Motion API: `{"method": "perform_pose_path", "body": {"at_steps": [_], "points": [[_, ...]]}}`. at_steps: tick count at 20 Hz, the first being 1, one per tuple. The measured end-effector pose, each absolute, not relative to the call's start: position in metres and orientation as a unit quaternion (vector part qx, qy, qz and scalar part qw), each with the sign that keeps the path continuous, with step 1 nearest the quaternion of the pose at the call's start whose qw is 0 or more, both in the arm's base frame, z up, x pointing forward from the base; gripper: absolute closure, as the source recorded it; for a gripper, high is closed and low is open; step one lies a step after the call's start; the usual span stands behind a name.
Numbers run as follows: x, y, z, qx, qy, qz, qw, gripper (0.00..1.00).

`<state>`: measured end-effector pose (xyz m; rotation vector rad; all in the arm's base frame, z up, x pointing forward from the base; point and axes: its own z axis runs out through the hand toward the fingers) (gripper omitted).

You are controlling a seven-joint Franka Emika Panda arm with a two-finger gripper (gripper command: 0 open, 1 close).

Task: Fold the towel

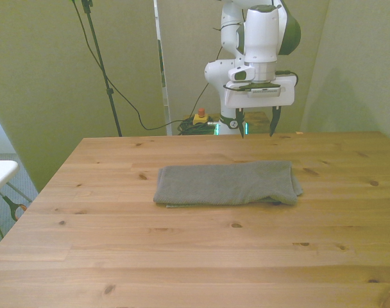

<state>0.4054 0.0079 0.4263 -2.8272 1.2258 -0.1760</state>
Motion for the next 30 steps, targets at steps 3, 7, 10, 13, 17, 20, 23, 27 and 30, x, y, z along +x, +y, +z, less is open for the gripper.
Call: {"method": "perform_pose_path", "body": {"at_steps": [3,7,10,13,17,20,23,27,30], "points": [[0.407,0.007,0.43,-0.918,0.392,-0.061,0.026,0.0],[0.419,0.025,0.447,-0.917,0.391,-0.084,0.013,0.0],[0.436,0.06,0.45,-0.911,0.4,-0.101,-0.009,0.0],[0.461,0.094,0.44,-0.897,0.42,-0.124,-0.051,0.0],[0.498,0.125,0.421,-0.885,0.44,-0.122,-0.093,0.0],[0.523,0.142,0.402,-0.876,0.446,-0.125,-0.133,0.0],[0.54,0.156,0.38,-0.872,0.445,-0.123,-0.161,0.0],[0.553,0.172,0.361,-0.875,0.439,-0.116,-0.169,0.0],[0.556,0.173,0.354,-0.874,0.437,-0.114,-0.177,0.0]]}}
